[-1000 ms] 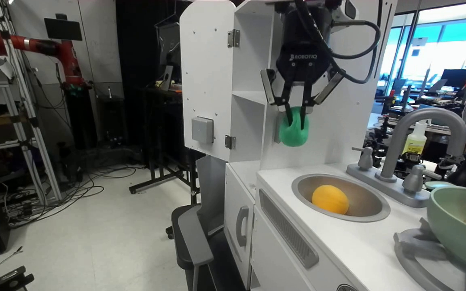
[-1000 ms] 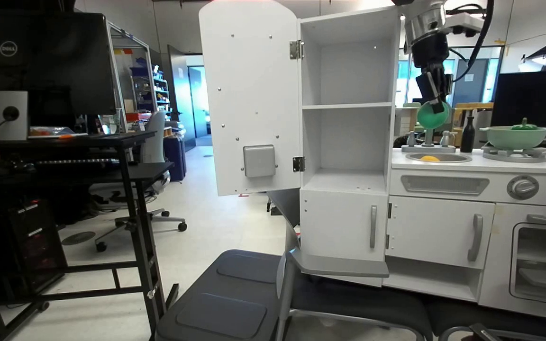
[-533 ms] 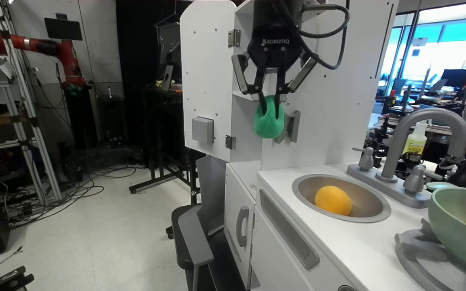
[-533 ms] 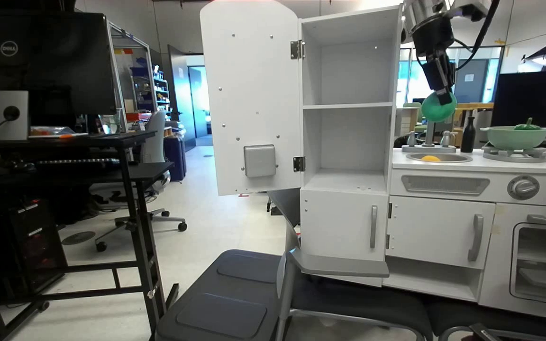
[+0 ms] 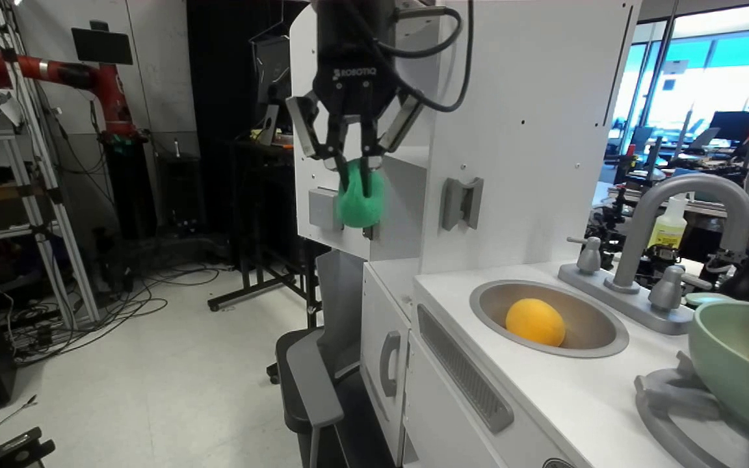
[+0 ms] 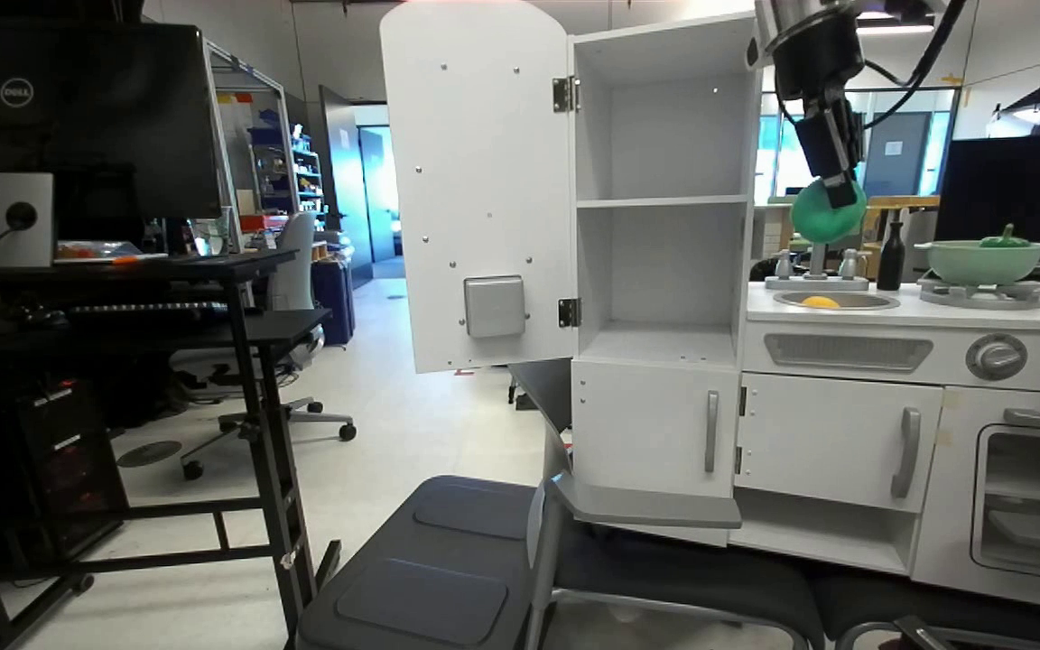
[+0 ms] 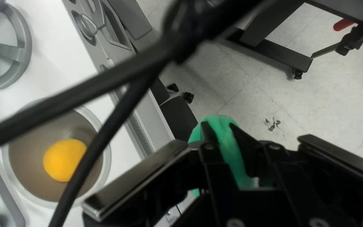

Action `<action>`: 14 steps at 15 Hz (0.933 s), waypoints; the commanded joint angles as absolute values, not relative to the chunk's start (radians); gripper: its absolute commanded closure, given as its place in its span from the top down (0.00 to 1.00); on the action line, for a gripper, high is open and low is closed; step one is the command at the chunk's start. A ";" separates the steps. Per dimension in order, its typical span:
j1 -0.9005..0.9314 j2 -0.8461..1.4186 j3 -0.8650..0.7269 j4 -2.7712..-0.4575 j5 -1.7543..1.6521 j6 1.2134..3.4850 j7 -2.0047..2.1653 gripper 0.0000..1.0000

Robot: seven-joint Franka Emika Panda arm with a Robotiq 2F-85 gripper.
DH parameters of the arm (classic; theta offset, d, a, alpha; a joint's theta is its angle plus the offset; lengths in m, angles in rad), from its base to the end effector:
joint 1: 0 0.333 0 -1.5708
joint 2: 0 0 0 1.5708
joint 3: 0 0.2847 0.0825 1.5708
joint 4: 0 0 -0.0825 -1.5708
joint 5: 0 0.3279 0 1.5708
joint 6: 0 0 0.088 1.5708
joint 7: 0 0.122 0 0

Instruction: Open the door of the top cabinet then put the green plushie and the green pepper in the top compartment of the open cabinet

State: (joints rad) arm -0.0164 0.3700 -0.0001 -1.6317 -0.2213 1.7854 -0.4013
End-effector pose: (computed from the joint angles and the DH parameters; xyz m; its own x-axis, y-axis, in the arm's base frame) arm 0.5726 -0.0315 0.3708 0.8682 0.4098 -0.2798 0.4505 -0.8874 0.0979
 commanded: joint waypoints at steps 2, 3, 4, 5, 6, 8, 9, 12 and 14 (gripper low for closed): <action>0.075 0.136 0.052 -1.930 -0.293 1.936 -0.215 0.04; 0.099 0.099 0.066 -1.964 -0.300 1.954 -0.154 0.04; 0.111 0.080 0.072 -1.996 -0.308 2.013 -0.084 0.04; 0.123 0.081 0.079 -1.982 -0.315 2.030 -0.024 0.04; 0.138 0.083 0.088 -1.961 -0.326 2.040 0.041 0.04; 0.138 0.118 0.084 -1.925 -0.355 2.106 0.139 0.04; 0.140 0.149 0.080 -1.876 -0.377 2.119 0.186 0.04; 0.129 0.243 0.045 -1.776 -0.447 2.211 0.314 0.04; 0.124 0.324 0.002 -1.705 -0.496 2.290 0.394 0.04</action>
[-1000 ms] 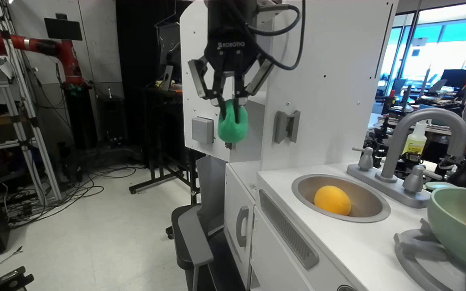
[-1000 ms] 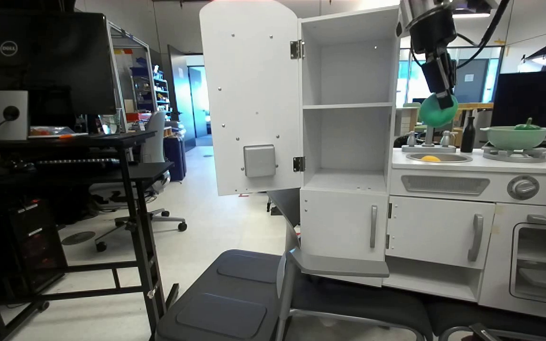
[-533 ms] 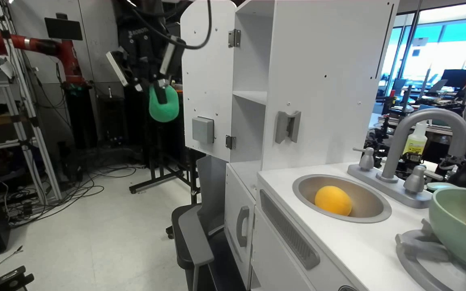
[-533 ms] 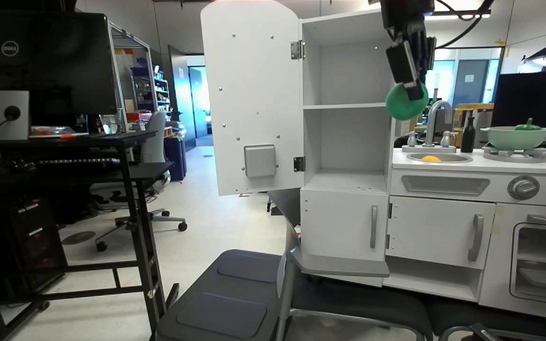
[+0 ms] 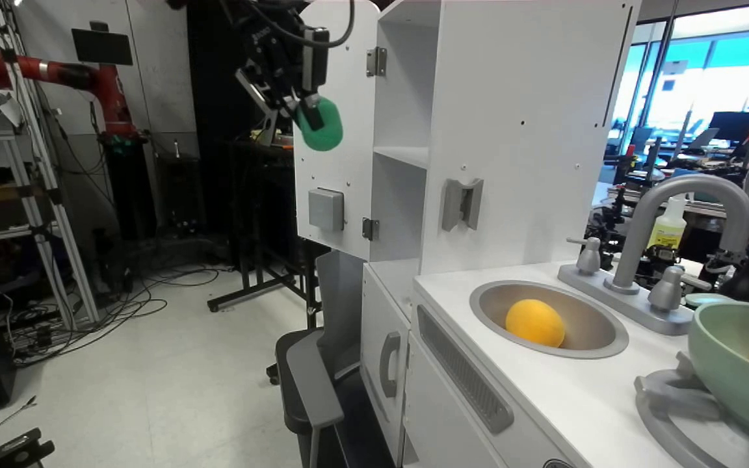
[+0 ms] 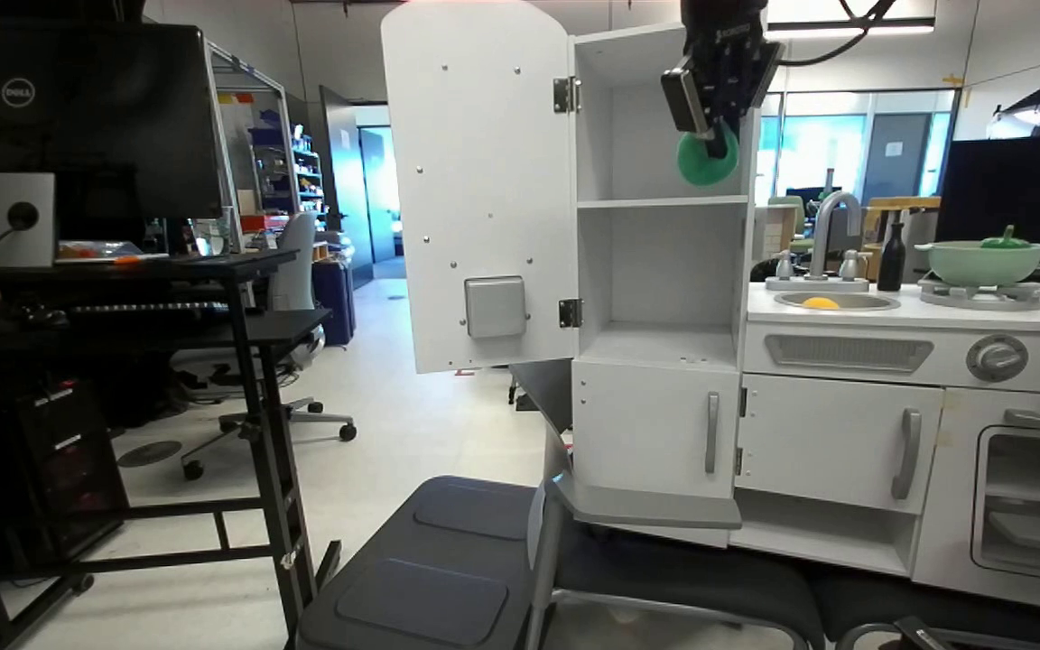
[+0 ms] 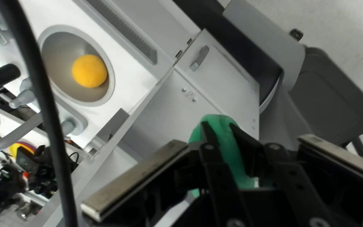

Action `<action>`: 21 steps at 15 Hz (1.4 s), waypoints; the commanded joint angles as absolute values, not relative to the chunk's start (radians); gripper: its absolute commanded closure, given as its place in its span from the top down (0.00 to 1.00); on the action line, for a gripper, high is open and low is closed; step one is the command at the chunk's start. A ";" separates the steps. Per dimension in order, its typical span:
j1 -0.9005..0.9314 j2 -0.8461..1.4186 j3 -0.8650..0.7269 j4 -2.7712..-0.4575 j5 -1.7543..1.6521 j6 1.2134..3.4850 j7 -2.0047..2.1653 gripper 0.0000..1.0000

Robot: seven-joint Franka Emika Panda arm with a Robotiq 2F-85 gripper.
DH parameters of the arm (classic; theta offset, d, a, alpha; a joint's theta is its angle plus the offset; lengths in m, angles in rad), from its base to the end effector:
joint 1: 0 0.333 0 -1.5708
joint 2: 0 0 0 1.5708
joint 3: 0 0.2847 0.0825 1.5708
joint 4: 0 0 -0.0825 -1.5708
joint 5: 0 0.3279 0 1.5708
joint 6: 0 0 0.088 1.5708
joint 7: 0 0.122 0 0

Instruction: Open the door of the top cabinet then put the green plushie and the green pepper in the top compartment of the open cabinet

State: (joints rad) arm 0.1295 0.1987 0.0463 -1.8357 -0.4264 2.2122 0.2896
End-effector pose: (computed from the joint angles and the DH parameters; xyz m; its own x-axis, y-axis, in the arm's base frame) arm 0.5718 0.0813 0.4220 0.9626 0.1448 0.2292 0.0691 -0.9485 0.3091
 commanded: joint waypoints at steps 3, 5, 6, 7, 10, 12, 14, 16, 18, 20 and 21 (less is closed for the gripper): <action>0.140 0.478 -0.055 -1.520 -0.578 2.343 0.532 0.04; 0.167 0.563 -0.091 -1.400 -0.640 2.349 0.625 0.04; 0.199 0.594 -0.141 -1.379 -0.663 2.383 0.668 0.04; 0.212 0.632 -0.157 -1.330 -0.687 2.383 0.703 0.04; 0.249 0.727 -0.207 -1.232 -0.741 2.384 0.796 0.04; 0.262 0.774 -0.225 -1.184 -0.757 2.378 0.839 0.40; 0.271 0.816 -0.237 -1.130 -0.761 2.360 0.864 0.48; 0.270 0.848 -0.248 -1.101 -0.764 2.368 0.888 0.63; 0.272 0.872 -0.258 -1.065 -0.762 2.362 0.896 0.76; 0.273 0.886 -0.258 -1.040 -0.753 2.349 0.887 0.91; 0.272 0.887 -0.259 -1.045 -0.753 2.355 0.885 0.99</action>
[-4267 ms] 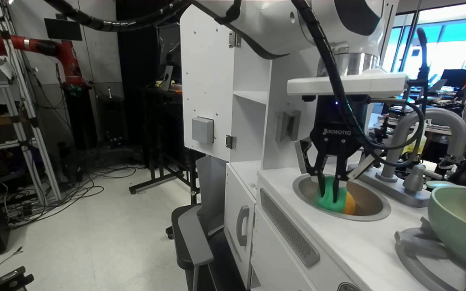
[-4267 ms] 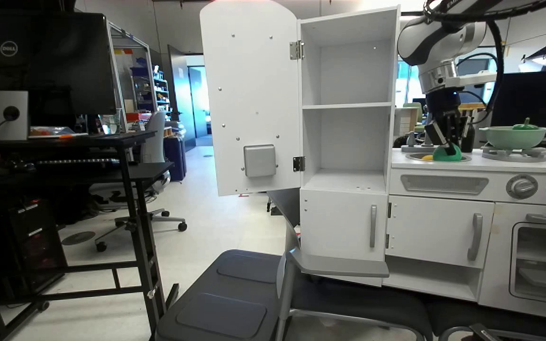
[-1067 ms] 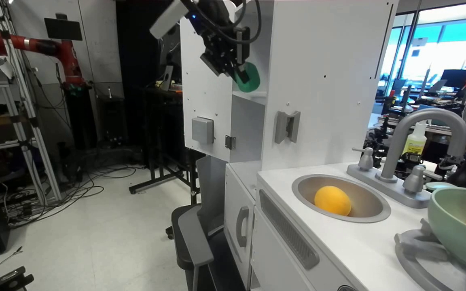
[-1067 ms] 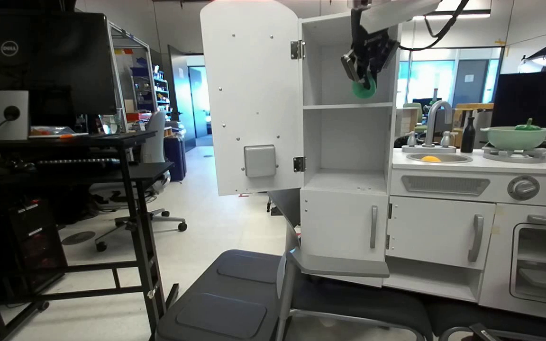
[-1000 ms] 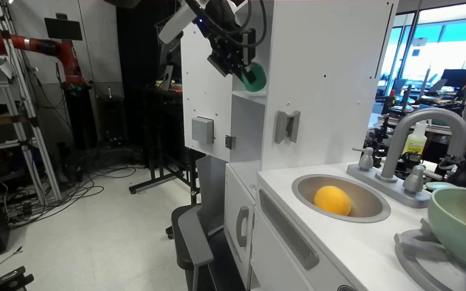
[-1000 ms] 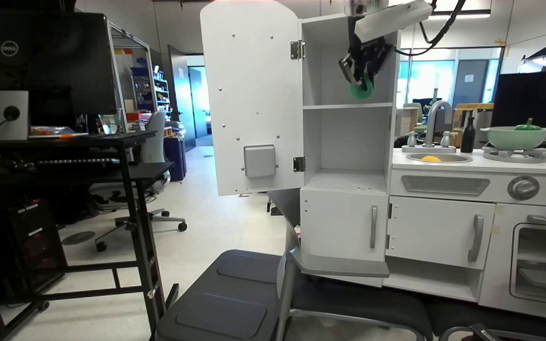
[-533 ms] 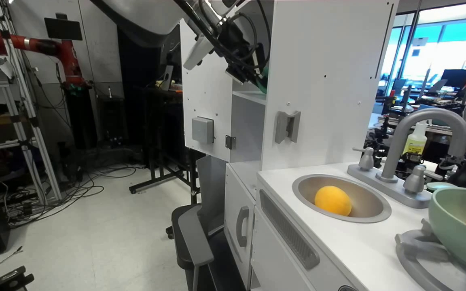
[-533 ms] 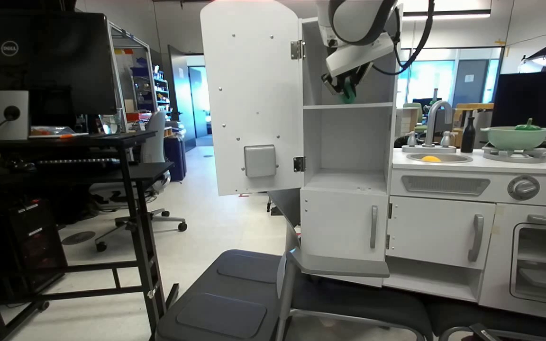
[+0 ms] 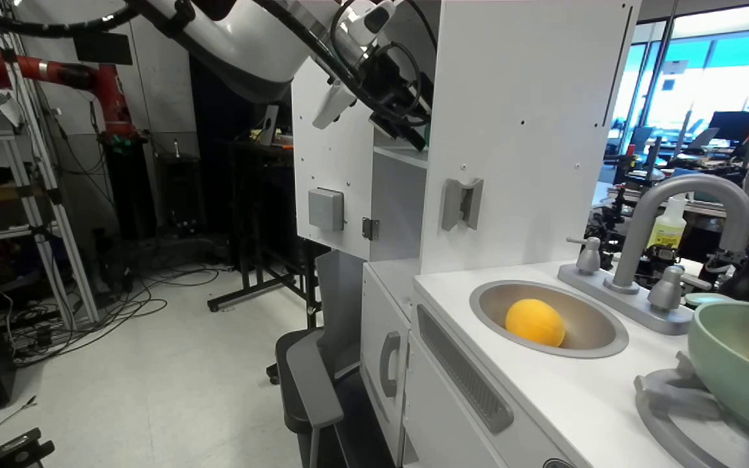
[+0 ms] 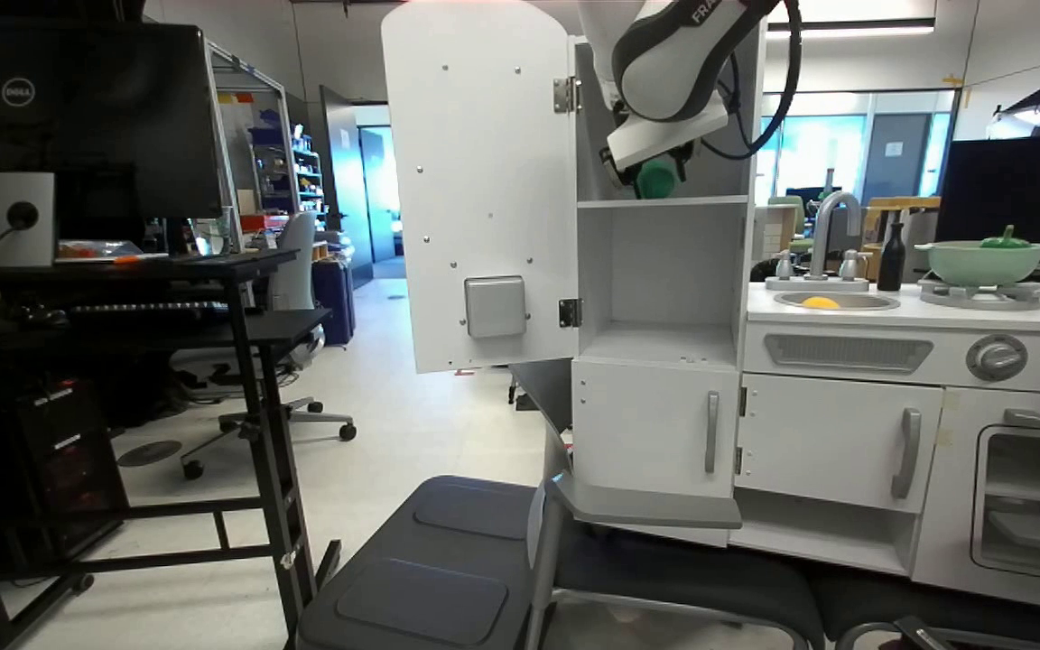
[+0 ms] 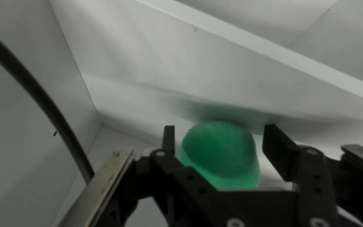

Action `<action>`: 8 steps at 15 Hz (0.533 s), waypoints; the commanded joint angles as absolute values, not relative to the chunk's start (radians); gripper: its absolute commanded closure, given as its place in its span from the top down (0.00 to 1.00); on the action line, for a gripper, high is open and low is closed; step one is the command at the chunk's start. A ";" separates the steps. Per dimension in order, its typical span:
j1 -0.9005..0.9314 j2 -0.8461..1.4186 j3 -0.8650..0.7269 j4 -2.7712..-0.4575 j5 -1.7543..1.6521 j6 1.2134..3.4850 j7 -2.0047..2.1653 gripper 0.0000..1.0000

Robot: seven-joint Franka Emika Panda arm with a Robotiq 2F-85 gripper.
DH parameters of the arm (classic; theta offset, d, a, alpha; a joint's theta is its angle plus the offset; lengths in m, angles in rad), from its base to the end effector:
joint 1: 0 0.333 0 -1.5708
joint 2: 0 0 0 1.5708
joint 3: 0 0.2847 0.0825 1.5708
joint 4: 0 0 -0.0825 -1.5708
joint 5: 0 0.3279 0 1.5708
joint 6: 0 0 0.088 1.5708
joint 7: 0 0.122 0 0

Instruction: Open the door of the top cabinet then put the green plushie and the green pepper in the top compartment of the open cabinet

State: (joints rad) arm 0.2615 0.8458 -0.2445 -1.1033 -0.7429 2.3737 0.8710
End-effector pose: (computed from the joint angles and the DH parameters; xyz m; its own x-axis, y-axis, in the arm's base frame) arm 0.7327 0.0617 0.3592 0.7325 -0.0582 0.6783 -0.4063 -0.8368 0.3670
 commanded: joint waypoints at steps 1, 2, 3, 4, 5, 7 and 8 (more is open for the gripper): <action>0.271 0.880 -0.250 -1.057 -0.746 2.354 0.865 1.00; 0.270 0.869 -0.234 -1.066 -0.734 2.343 0.833 1.00; 0.268 0.856 -0.226 -1.091 -0.731 2.351 0.813 1.00; 0.267 0.836 -0.216 -1.119 -0.726 2.355 0.786 1.00; 0.270 0.825 -0.208 -1.127 -0.721 2.348 0.762 1.00; 0.265 0.781 -0.186 -1.191 -0.712 2.363 0.712 1.00; 0.268 0.753 -0.175 -1.224 -0.707 2.361 0.683 1.00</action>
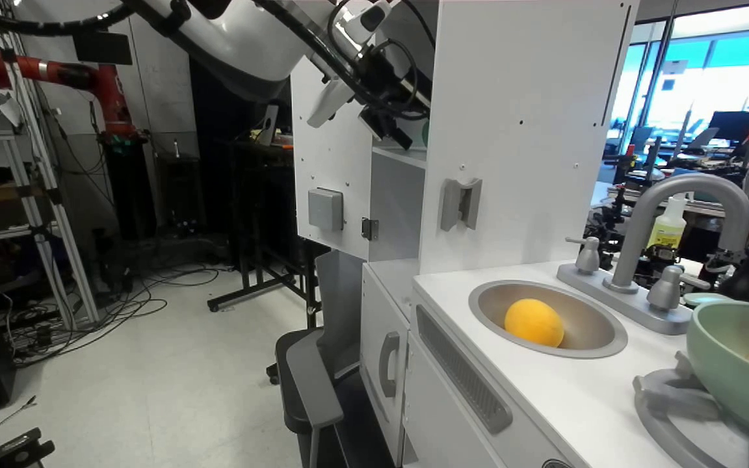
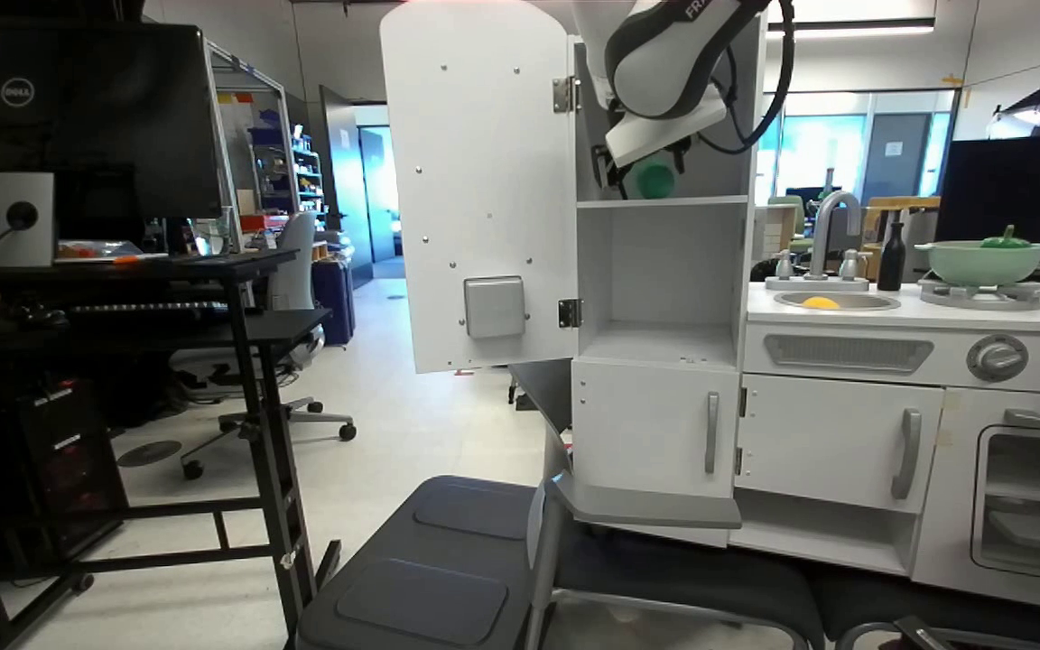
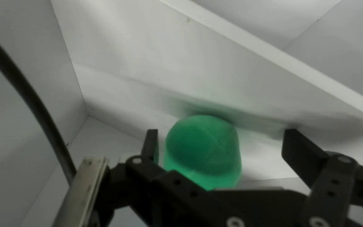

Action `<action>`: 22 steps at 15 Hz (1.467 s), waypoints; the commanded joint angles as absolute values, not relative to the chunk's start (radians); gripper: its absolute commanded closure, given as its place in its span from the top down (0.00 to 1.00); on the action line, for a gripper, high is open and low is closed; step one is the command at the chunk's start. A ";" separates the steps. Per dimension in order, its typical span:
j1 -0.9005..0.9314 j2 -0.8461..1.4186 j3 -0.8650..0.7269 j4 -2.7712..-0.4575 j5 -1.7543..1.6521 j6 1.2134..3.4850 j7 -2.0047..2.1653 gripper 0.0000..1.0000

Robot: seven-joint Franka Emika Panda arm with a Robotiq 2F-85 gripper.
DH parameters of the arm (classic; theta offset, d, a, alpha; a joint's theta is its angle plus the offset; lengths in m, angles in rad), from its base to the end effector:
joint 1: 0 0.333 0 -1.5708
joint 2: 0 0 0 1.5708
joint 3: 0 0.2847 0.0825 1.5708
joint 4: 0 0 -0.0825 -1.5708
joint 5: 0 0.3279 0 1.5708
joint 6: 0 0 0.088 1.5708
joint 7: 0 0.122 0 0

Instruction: Open the door of the top cabinet then put the green plushie and the green pepper in the top compartment of the open cabinet

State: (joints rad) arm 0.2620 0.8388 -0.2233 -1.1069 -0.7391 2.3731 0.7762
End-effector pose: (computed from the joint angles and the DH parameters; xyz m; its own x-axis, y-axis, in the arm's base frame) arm 0.7313 0.0716 0.3605 0.7683 0.0178 0.6399 -0.3243 -0.8510 0.4130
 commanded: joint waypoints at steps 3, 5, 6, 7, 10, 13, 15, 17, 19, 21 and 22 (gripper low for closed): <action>0.277 0.664 -0.156 -1.346 -0.713 2.368 0.653 1.00; 0.270 0.587 -0.127 -1.449 -0.702 2.363 0.610 1.00; 0.260 0.548 -0.107 -1.499 -0.684 2.349 0.570 1.00; 0.254 0.512 -0.098 -1.552 -0.668 2.347 0.546 1.00; 0.228 0.380 -0.081 -1.711 -0.603 2.314 0.462 1.00; 0.193 0.241 -0.092 -1.872 -0.562 2.307 0.433 1.00; 0.150 0.159 -0.102 -1.958 -0.547 2.301 0.428 1.00; 0.097 0.075 -0.110 -2.038 -0.528 2.298 0.418 1.00; 0.032 0.007 -0.128 -2.112 -0.515 2.323 0.409 1.00; -0.037 -0.050 -0.154 -2.168 -0.506 2.349 0.415 1.00; -0.075 -0.065 -0.172 -2.189 -0.495 2.368 0.393 1.00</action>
